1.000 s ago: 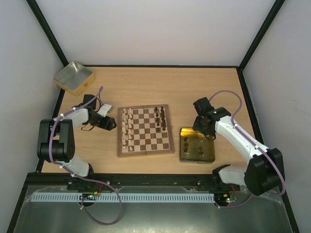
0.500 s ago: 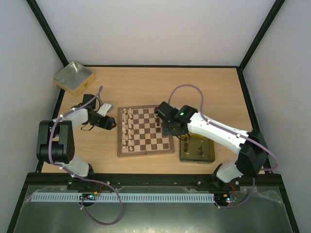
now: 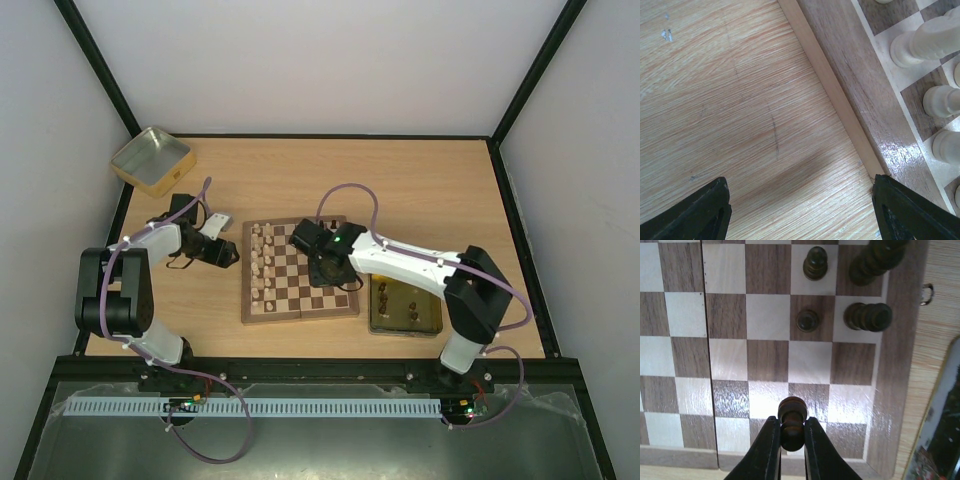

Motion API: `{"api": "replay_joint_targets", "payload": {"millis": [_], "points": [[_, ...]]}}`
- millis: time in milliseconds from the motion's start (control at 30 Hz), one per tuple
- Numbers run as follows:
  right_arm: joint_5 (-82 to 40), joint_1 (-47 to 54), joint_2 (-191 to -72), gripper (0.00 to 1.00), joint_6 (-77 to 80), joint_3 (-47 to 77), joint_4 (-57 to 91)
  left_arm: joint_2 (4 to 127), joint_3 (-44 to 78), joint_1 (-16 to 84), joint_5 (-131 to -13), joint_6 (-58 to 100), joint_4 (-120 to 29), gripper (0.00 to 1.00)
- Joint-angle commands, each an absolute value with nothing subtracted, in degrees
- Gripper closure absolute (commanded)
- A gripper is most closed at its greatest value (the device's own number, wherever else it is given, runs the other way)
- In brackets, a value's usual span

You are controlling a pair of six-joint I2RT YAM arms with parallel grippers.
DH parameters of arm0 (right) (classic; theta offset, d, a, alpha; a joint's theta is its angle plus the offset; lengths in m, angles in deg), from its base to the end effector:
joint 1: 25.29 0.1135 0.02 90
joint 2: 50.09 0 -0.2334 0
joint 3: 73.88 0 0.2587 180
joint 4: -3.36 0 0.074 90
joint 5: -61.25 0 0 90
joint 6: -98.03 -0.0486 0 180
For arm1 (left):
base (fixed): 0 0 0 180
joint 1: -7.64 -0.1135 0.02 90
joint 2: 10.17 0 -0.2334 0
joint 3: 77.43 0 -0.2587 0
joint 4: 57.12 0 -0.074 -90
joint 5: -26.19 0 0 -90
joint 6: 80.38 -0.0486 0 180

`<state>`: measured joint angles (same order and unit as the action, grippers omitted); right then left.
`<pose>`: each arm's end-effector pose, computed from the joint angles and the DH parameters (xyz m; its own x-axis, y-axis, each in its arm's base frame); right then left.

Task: Set up the chess pieces on the board
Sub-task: Place the chess piece on the chessboard.

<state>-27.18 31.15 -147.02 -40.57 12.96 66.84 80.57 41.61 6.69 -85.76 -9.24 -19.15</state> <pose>0.1855 0.2820 0.1823 -0.9787 -0.1189 -0.1673 -0.1560 0.9607 0.2295 0.2929 -0.0133 0.1082 -0.8350 0.2860 -0.4702 0.4185 0.8848 -0.2050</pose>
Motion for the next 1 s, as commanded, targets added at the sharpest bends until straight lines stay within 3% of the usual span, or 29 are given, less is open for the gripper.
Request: {"api": "replay_joint_targets", "payload": {"millis": [0,967], "points": [[-28.93,31.03,-150.08,0.91,-39.52,15.24,65.14,79.21,41.83,6.28,-86.05,-9.55,-18.56,0.22],[-26.73,28.29,-152.79,0.9,-38.81,10.48,60.78,79.79,41.7,6.23,-86.31,-9.67,-18.48,0.22]]}}
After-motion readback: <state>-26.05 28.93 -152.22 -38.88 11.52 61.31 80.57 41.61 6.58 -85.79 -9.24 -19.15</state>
